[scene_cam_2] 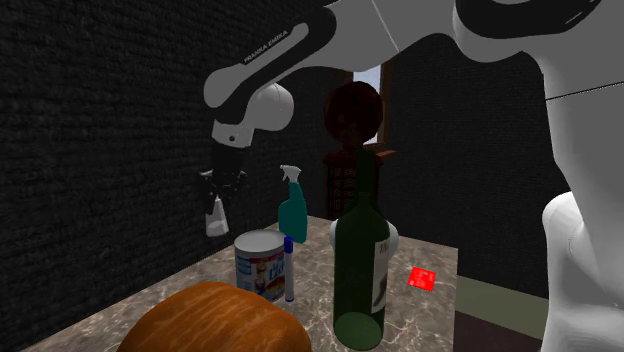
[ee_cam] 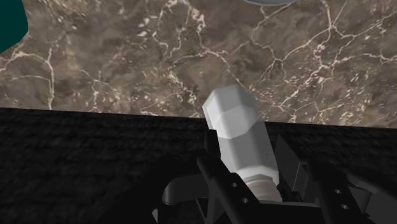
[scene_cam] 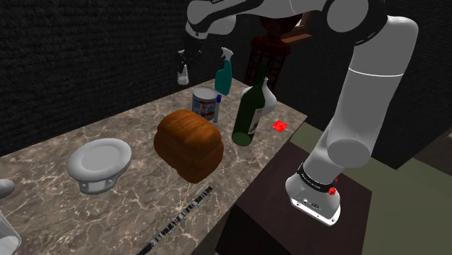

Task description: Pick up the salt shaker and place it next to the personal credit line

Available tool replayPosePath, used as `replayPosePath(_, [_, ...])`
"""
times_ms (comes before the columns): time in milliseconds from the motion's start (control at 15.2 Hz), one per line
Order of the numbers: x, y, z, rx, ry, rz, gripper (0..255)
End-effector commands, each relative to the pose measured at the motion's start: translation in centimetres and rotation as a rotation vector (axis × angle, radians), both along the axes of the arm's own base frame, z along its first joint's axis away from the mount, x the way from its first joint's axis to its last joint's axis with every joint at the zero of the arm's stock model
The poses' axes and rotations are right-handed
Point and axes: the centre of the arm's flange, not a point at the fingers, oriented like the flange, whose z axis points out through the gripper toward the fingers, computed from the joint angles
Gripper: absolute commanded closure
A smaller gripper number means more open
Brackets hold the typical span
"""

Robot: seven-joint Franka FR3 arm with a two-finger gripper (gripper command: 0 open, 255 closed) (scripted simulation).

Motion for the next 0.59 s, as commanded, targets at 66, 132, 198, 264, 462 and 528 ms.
replayPosePath(66, [0.0, 0.0, 1.6, 0.000, 0.000, 0.000, 255])
replayPosePath(132, [0.0, 0.0, 2.1, 0.000, 0.000, 0.000, 255])
replayPosePath(198, [0.0, 0.0, 2.7, 0.000, 0.000, 0.000, 255])
replayPosePath(264, [0.0, 0.0, 3.2, 0.000, 0.000, 0.000, 255])
replayPosePath(462, [0.0, 0.0, 4.8, 0.000, 0.000, 0.000, 255])
replayPosePath(528, [0.0, 0.0, 5.3, 0.000, 0.000, 0.000, 255])
